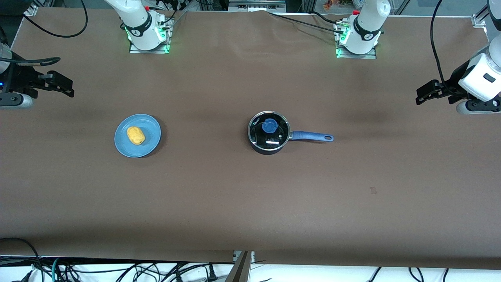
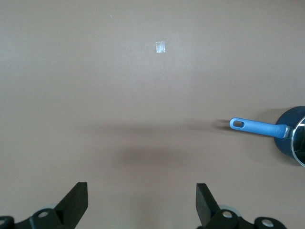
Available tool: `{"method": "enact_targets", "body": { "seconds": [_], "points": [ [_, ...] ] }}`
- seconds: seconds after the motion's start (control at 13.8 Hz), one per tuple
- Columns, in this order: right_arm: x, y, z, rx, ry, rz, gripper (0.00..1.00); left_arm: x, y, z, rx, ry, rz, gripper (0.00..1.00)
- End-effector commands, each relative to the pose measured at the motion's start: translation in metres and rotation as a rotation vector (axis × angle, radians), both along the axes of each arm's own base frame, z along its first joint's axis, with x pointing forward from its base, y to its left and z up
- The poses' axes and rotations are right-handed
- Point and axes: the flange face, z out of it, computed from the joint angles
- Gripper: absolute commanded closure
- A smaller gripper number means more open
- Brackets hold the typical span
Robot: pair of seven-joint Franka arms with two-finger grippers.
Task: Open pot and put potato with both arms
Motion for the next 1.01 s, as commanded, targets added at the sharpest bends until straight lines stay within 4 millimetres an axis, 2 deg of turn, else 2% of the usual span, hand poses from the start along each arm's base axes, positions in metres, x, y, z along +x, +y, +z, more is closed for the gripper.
{"method": "enact_targets", "body": {
  "seconds": [0.0, 0.07, 0.94],
  "points": [
    [0.001, -0.004, 0.003, 0.006, -0.007, 0.007, 0.00, -0.002, 0.008, 0.007, 0.010, 0.010, -0.067, 0.00],
    [0.001, -0.004, 0.003, 0.006, -0.007, 0.007, 0.00, 0.002, 0.015, 0.015, 0.008, -0.009, -0.048, 0.00],
    [0.002, -0.004, 0.003, 0.007, -0.007, 0.005, 0.00, 0.012, 0.016, -0.007, 0.002, 0.038, -0.008, 0.00]
  ]
}}
